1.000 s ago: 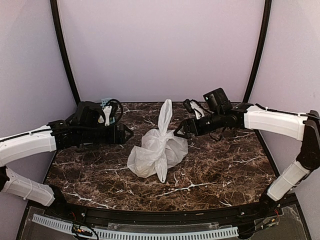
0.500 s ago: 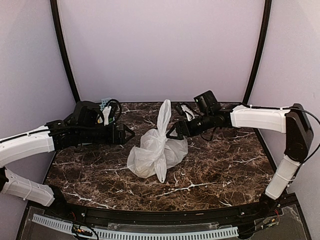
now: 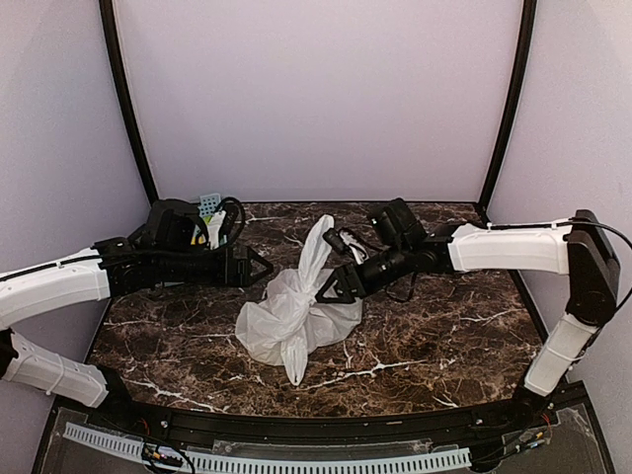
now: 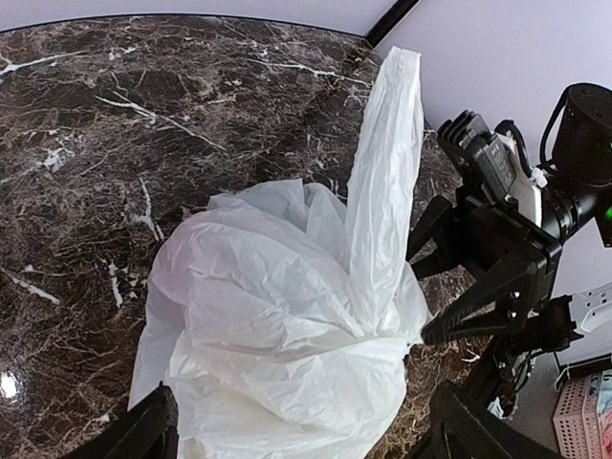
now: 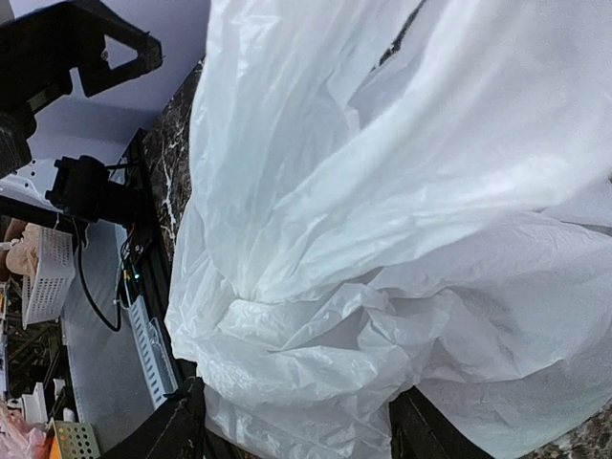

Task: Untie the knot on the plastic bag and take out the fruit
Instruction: Adjust the takeout bag at the center of the board, then pick up the bag handles from the takeout bag.

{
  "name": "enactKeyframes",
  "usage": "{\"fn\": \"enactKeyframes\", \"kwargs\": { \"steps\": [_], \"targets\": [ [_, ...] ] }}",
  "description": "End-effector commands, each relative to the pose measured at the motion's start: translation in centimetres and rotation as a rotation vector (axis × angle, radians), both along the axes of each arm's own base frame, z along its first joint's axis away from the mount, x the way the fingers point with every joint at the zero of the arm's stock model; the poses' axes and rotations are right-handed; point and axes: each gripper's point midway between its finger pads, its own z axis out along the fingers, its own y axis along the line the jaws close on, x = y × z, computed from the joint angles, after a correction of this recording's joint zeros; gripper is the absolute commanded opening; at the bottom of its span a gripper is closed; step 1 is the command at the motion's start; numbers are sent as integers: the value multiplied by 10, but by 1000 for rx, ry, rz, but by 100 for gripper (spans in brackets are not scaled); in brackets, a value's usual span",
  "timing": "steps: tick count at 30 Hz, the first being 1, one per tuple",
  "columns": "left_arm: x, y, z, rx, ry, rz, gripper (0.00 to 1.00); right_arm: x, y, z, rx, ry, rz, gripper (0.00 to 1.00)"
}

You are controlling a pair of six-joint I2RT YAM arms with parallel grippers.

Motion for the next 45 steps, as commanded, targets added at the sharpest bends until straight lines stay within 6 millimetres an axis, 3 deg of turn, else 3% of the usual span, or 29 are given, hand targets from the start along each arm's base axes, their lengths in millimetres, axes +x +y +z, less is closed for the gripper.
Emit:
{"fn": "enactKeyframes", "kwargs": {
  "steps": [1,8,15,24,37,45],
  "targets": [
    [-9,-14,-13,-29,55,-79,90,-16,0,18,43,-13,-21,63],
    [-30,-42,-13,-41,62,-235,90,-6,-20,37,43,-121,-133,76],
    [-45,-53,-37,86,76,-261,90,0,-30,43,39,-161,-186,82],
    [-39,-66,-46,145,61,-244,87,-1,-35,45,51,-170,-212,89],
    [-36,-78,-62,203,75,-257,61,2,-40,48,46,-195,-238,90],
    [-36,-74,-59,203,64,-240,26,-1,-36,56,63,-230,-190,90]
  ]
}}
